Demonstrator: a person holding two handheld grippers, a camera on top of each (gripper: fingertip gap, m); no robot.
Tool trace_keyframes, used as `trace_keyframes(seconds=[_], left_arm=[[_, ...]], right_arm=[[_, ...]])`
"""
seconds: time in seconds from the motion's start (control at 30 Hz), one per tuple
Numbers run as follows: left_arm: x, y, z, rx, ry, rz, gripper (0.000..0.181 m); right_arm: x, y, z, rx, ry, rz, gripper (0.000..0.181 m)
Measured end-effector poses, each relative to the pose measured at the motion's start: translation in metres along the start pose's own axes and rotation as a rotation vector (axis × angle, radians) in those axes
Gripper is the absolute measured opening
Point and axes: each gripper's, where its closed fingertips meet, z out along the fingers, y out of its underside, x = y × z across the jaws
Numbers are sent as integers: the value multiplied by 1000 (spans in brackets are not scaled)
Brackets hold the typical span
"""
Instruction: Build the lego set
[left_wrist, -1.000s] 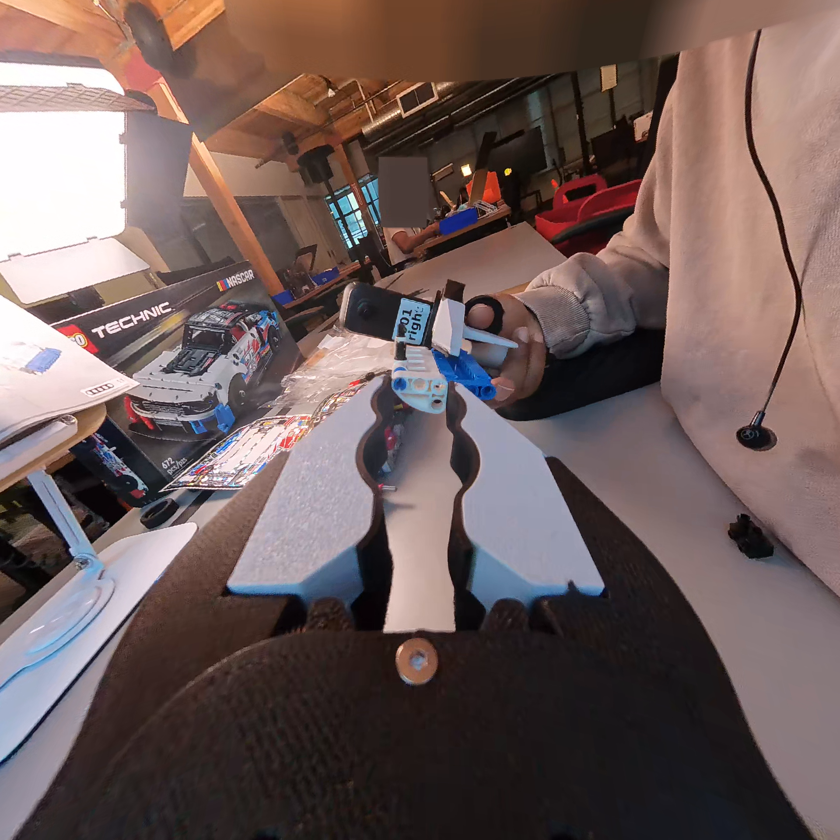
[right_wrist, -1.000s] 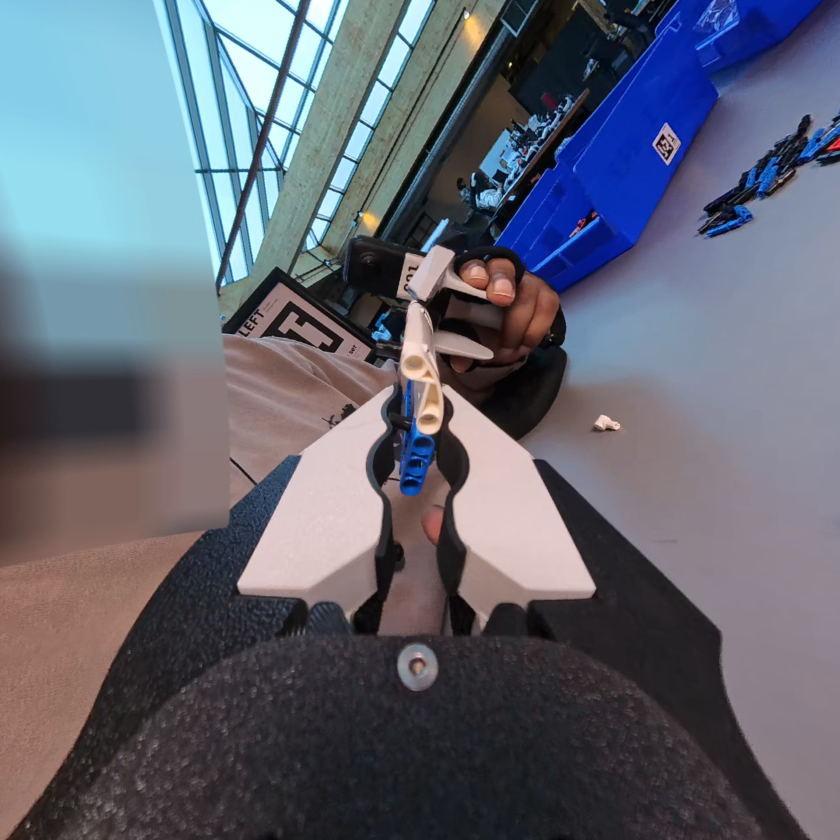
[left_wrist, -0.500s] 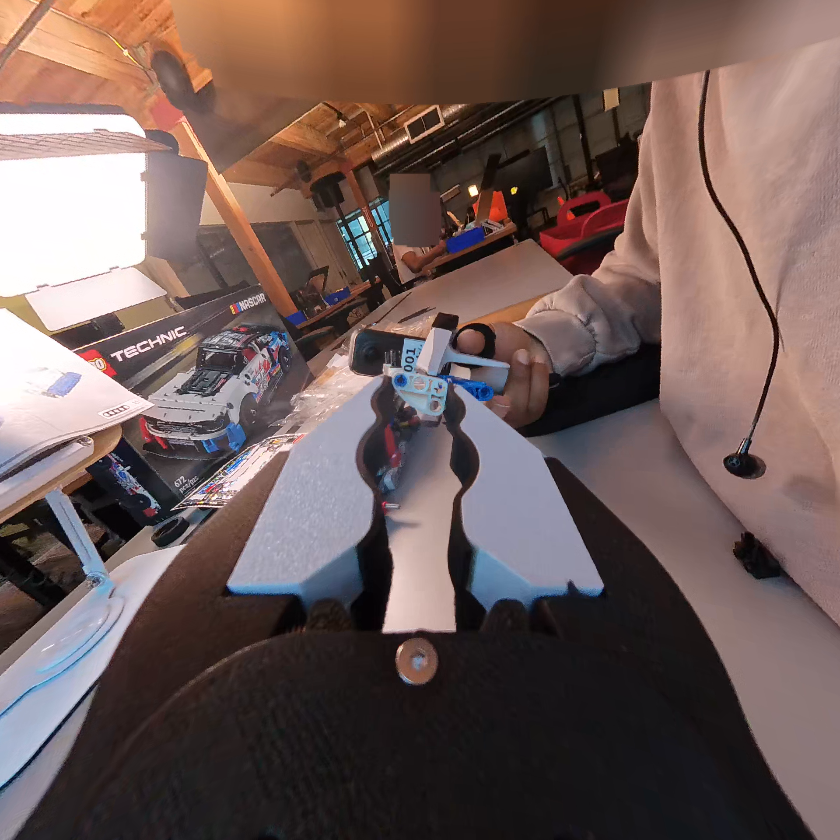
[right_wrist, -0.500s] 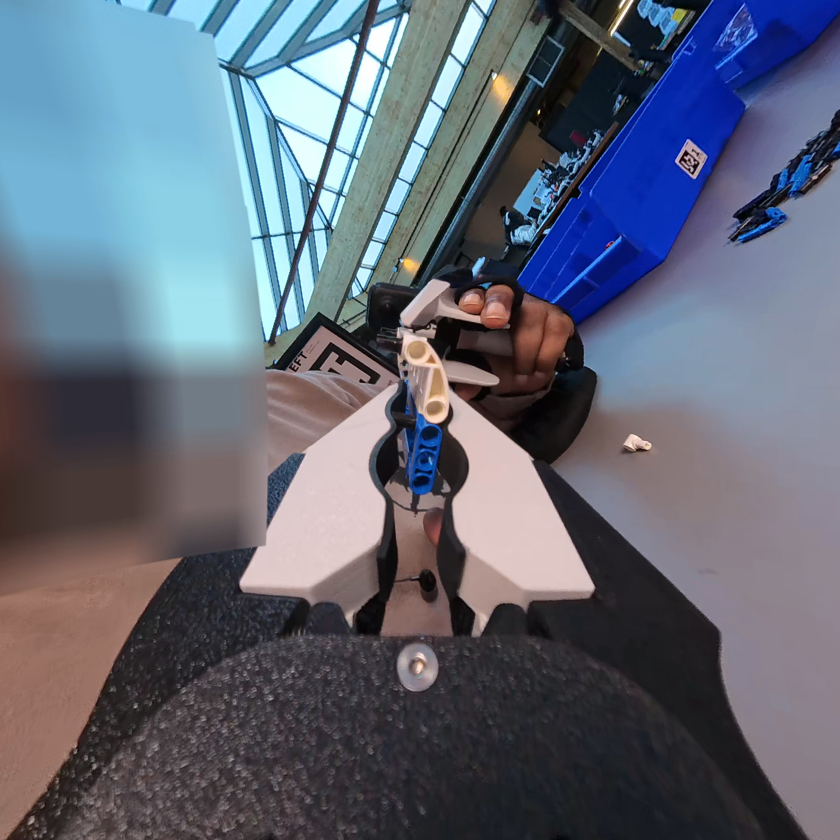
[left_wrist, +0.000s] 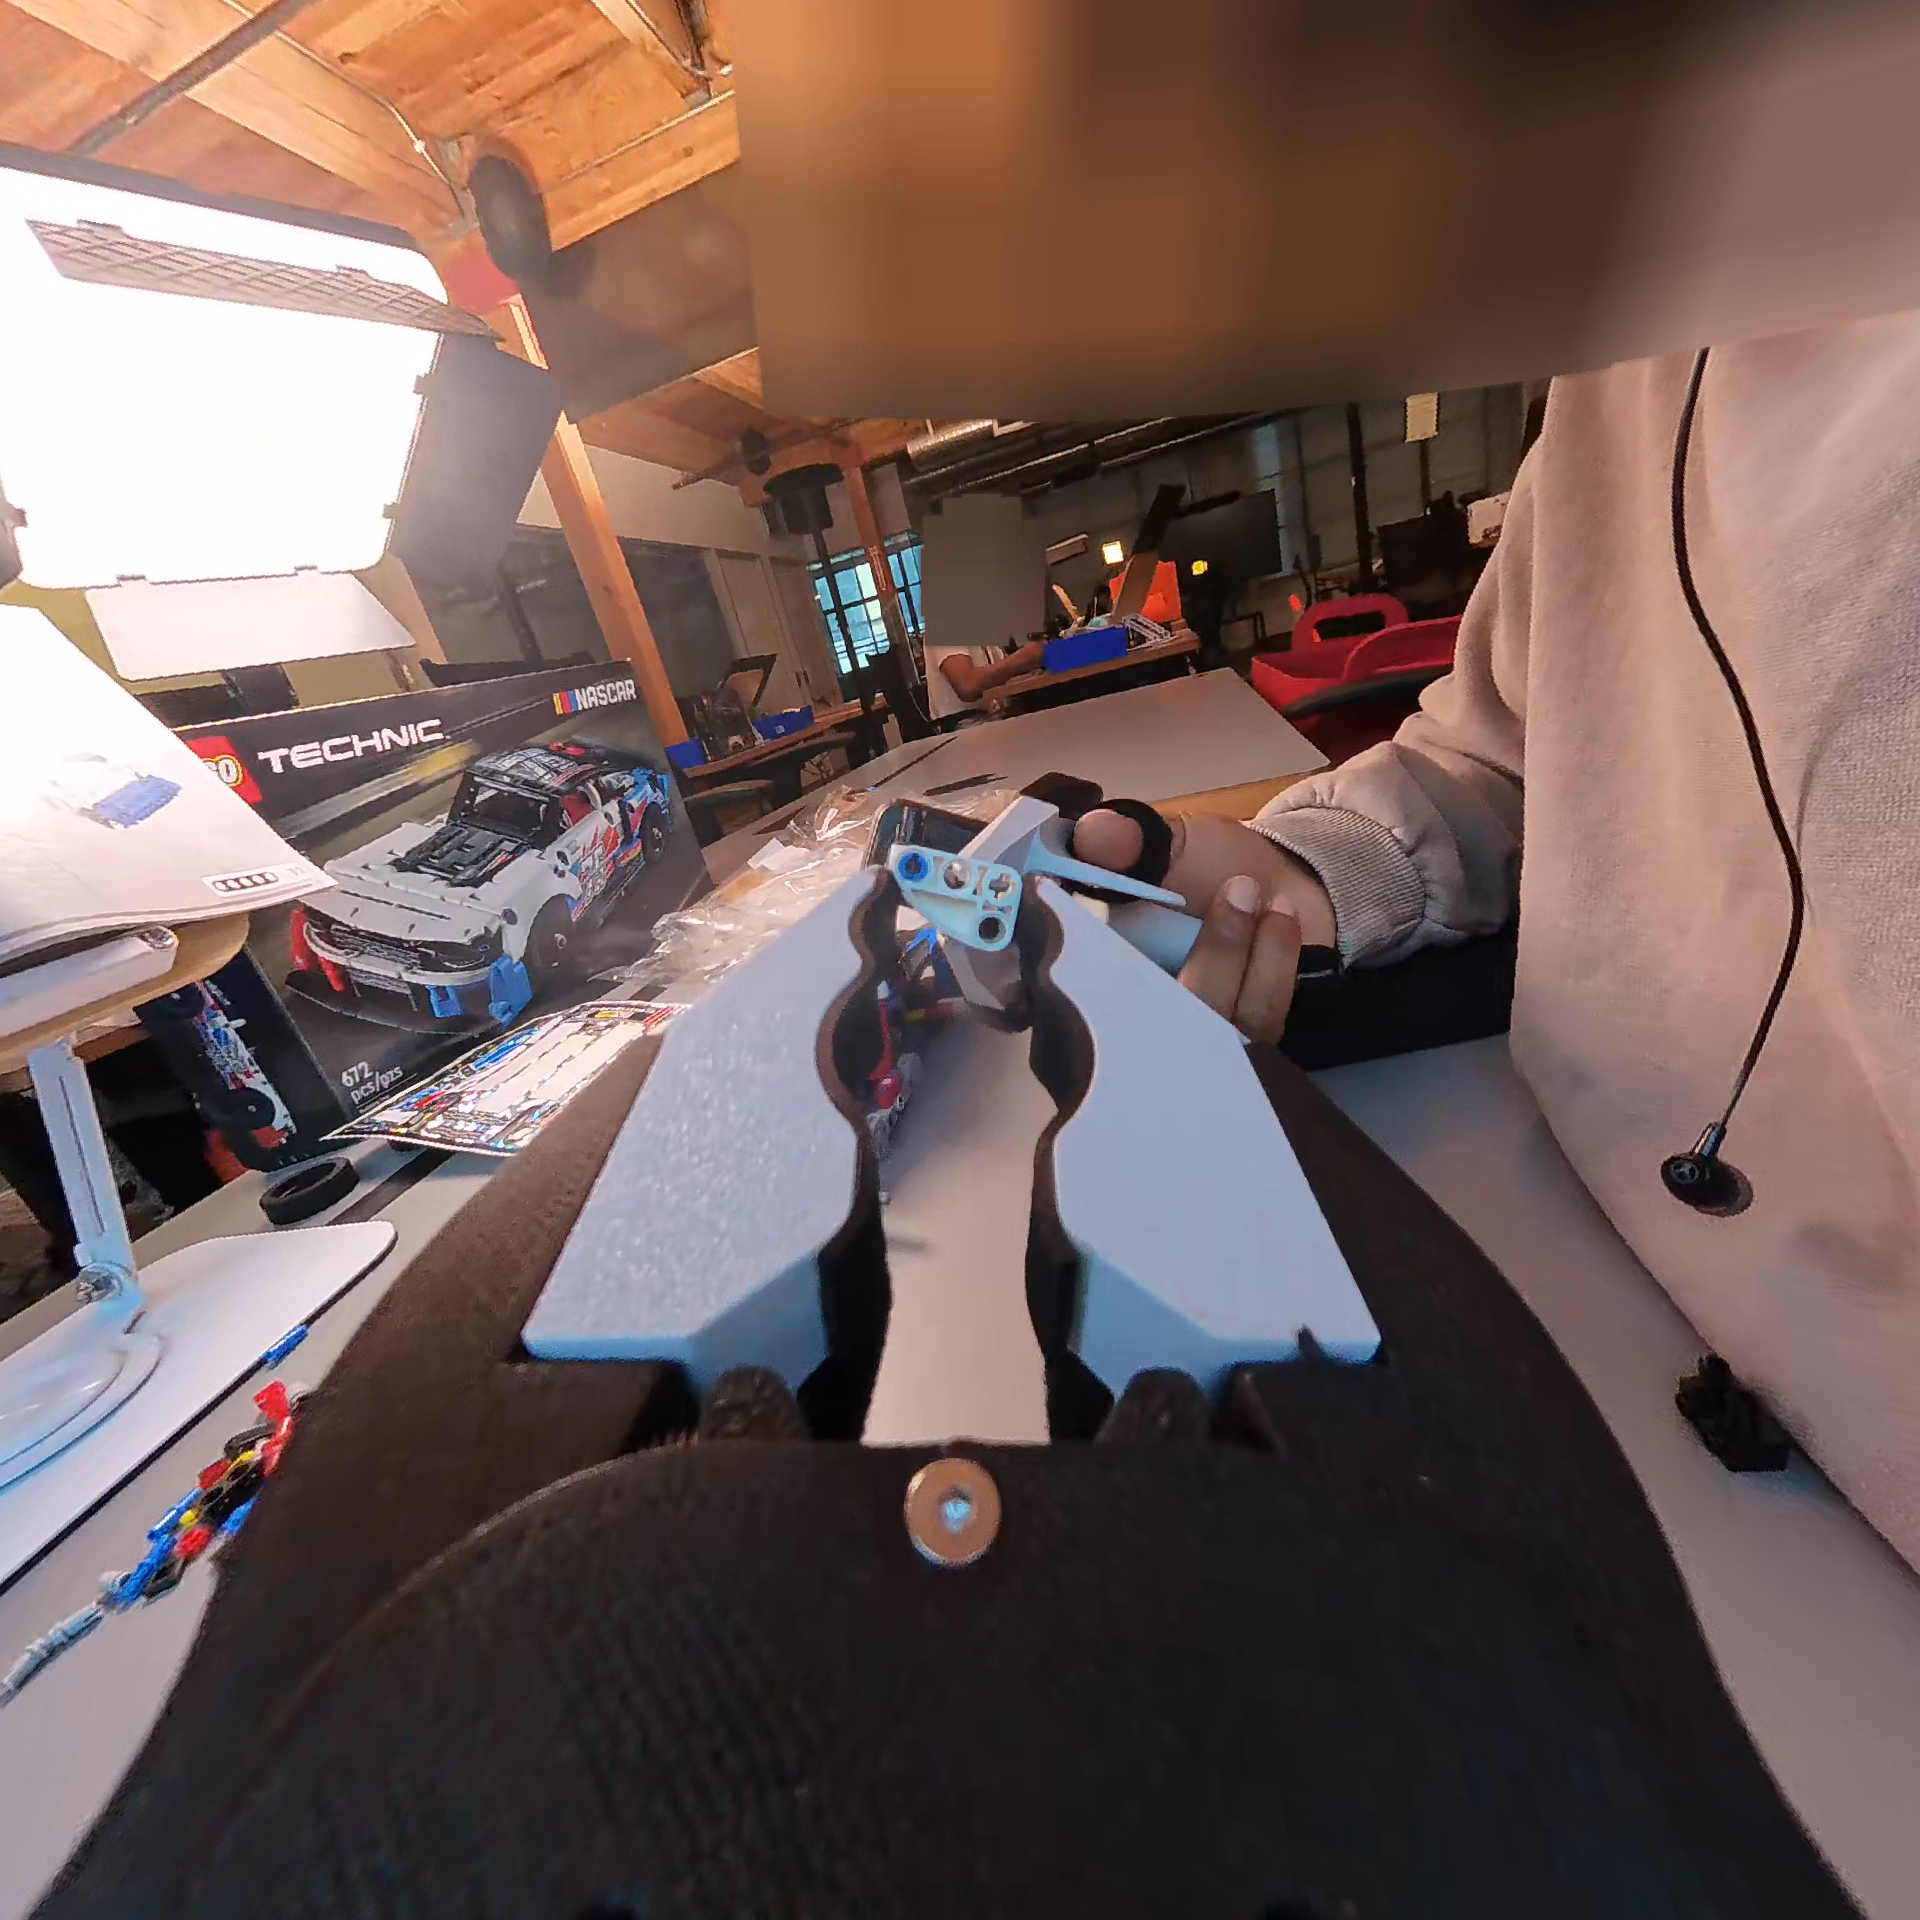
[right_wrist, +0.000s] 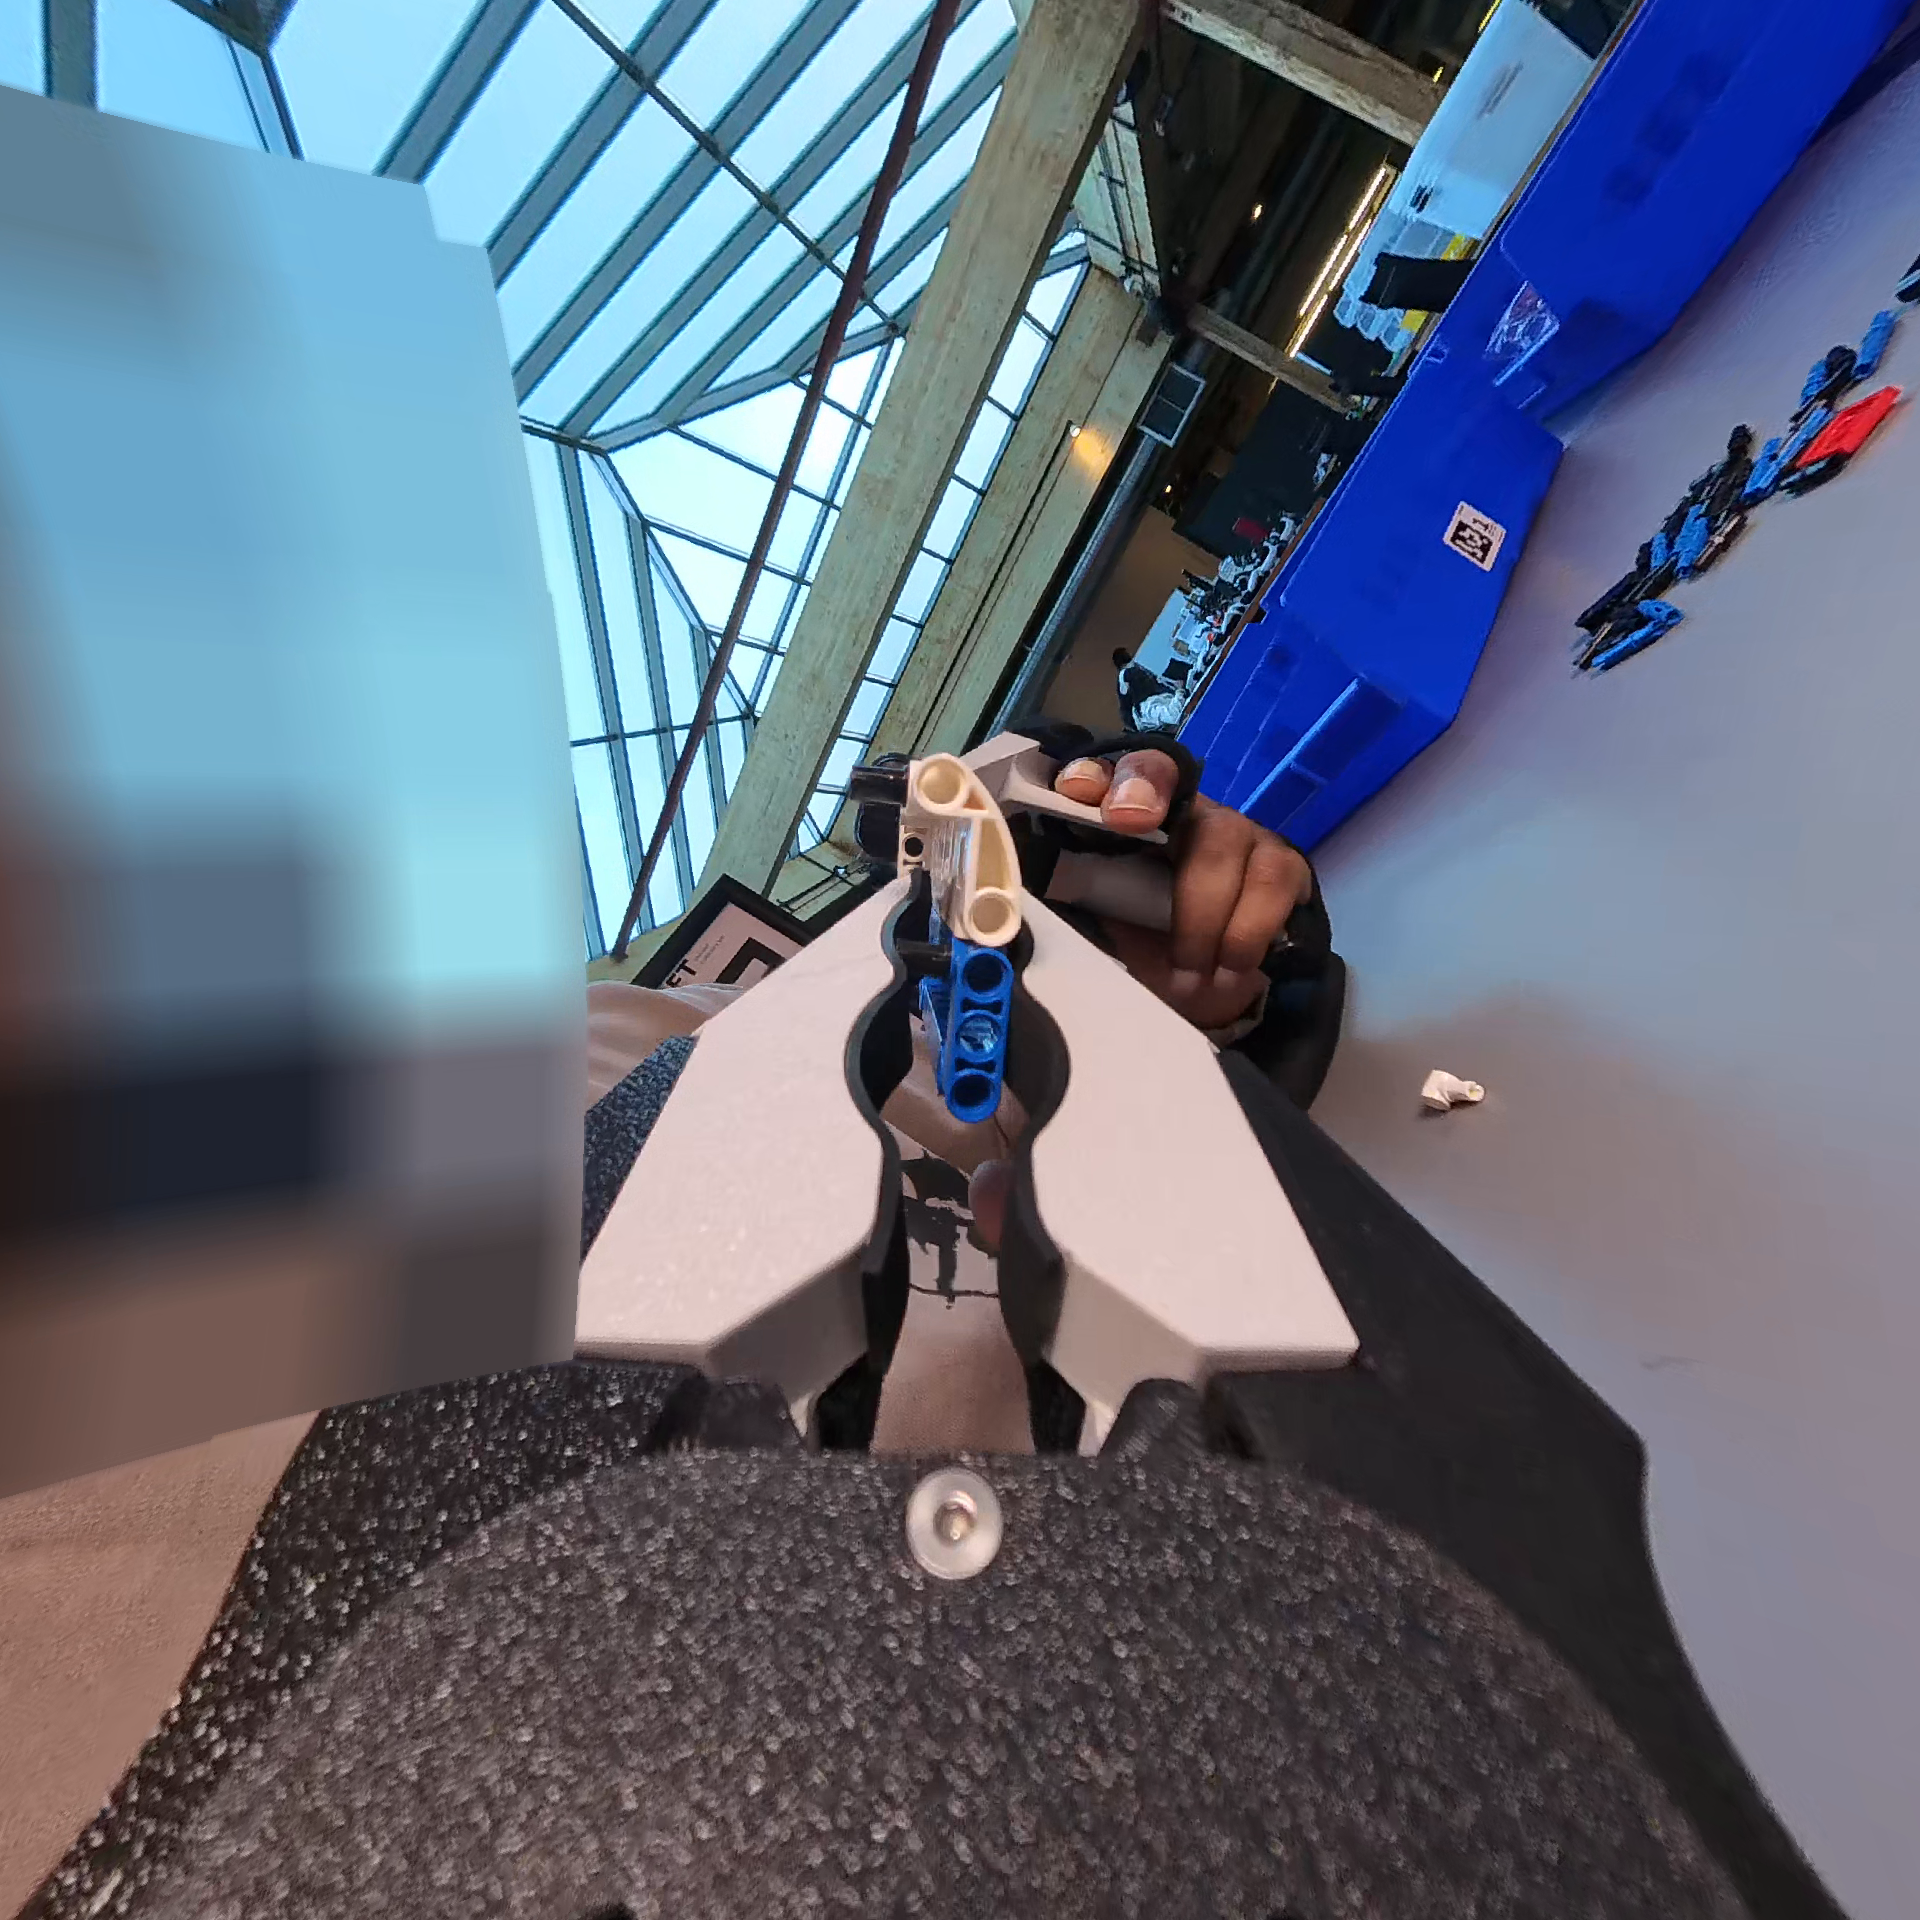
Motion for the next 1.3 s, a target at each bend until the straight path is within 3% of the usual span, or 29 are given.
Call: trace_keyframes(seconds=[0.17,0.33,0.47,1.3], left_arm=[[-1,13,-3,-99,27,-29,24],[-3,37,-10,-239,62,-295,28],[-2,35,-9,-224,96,-435,18],[4,39,-9,-231,143,-439,14]], right_arm=[[11,-1,-4,-55,101,-123,9],[18,-4,-7,-109,231,-364,8],[17,-1,-5,-147,278,-505,8],[9,-1,-3,-137,278,-616,8]])
